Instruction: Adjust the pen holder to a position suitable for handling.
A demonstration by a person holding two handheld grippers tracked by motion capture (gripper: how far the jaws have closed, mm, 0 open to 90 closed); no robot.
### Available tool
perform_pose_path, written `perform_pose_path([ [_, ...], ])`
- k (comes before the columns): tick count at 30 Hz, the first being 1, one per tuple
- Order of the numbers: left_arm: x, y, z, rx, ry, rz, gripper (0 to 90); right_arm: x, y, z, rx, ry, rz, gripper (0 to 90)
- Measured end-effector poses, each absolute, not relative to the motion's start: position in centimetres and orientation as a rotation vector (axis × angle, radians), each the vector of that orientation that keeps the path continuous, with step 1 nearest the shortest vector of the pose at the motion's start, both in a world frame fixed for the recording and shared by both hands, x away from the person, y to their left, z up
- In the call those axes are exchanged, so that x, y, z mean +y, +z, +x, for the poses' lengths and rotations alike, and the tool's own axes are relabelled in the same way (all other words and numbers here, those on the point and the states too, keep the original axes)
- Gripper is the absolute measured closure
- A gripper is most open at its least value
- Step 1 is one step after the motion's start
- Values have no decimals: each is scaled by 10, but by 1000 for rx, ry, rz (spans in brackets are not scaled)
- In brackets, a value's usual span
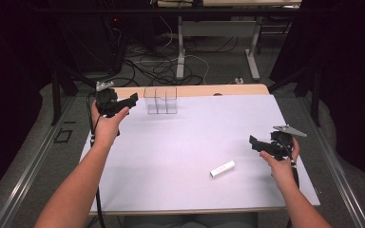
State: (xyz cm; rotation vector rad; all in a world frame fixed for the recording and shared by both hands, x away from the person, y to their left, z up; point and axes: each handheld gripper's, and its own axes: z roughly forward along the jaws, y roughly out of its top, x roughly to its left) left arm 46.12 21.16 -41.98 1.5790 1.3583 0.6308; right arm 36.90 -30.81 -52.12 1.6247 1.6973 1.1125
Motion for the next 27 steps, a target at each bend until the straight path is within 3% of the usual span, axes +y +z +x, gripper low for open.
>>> perform_pose_path([
  [27,202,-402,521,1392,686,1618,195,-309,-525,368,1685,1088,1659,3],
])
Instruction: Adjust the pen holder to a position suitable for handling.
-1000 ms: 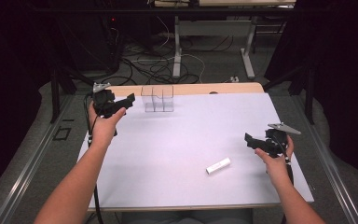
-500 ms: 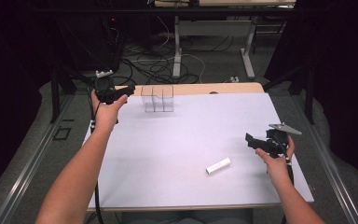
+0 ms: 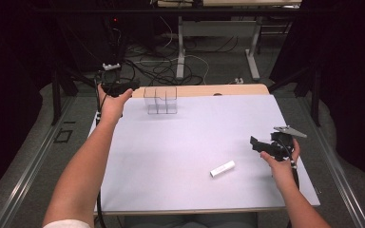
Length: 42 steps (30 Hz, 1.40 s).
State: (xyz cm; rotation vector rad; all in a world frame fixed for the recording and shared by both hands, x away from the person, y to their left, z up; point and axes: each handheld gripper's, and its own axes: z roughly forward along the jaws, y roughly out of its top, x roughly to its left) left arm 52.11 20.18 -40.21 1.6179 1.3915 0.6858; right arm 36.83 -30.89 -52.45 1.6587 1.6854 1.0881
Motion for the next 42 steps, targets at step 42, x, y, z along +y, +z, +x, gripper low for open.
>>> perform_pose_path([
  [42,182,-456,569,1490,601,1806,533,-309,-529,371,1732,1090,1651,4],
])
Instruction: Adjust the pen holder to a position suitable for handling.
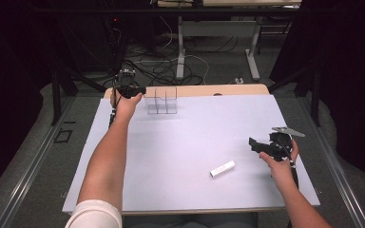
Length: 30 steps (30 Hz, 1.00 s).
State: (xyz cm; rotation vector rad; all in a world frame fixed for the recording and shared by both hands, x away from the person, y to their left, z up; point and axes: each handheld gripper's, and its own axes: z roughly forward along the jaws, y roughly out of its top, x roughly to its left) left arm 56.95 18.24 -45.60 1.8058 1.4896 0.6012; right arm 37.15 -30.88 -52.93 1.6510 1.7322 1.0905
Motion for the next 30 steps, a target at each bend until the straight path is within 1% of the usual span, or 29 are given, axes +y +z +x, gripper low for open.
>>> perform_pose_path([
  [14,177,-465,573,1540,575,1826,582,-309,-530,372,1734,1094,1665,8],
  [19,177,-467,574,1552,565,1843,621,-309,-530,372,1735,1096,1665,8],
  [23,176,-468,575,1568,547,1837,638,-310,-530,372,1736,1097,1659,8],
  [28,174,-469,575,1563,555,1839,657,-309,-530,372,1735,1097,1669,8],
  [30,175,-470,576,1578,546,1839,689,-310,-531,373,1739,1093,1657,8],
])
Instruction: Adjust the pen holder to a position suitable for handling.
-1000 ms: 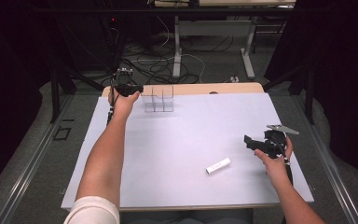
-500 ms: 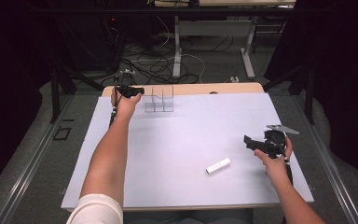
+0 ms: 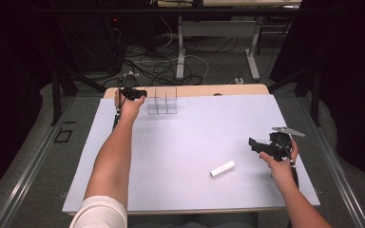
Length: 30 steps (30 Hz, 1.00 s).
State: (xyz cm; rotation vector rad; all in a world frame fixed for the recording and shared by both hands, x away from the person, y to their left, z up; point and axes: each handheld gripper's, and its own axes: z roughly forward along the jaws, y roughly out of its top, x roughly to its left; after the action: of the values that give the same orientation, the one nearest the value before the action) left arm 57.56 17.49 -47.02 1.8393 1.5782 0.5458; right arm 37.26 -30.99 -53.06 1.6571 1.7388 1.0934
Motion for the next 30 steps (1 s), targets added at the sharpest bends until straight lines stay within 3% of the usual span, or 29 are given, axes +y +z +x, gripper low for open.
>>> perform_pose_path([
  [30,159,-475,572,1660,554,1796,875,-308,-534,375,1762,1089,1664,10],
])
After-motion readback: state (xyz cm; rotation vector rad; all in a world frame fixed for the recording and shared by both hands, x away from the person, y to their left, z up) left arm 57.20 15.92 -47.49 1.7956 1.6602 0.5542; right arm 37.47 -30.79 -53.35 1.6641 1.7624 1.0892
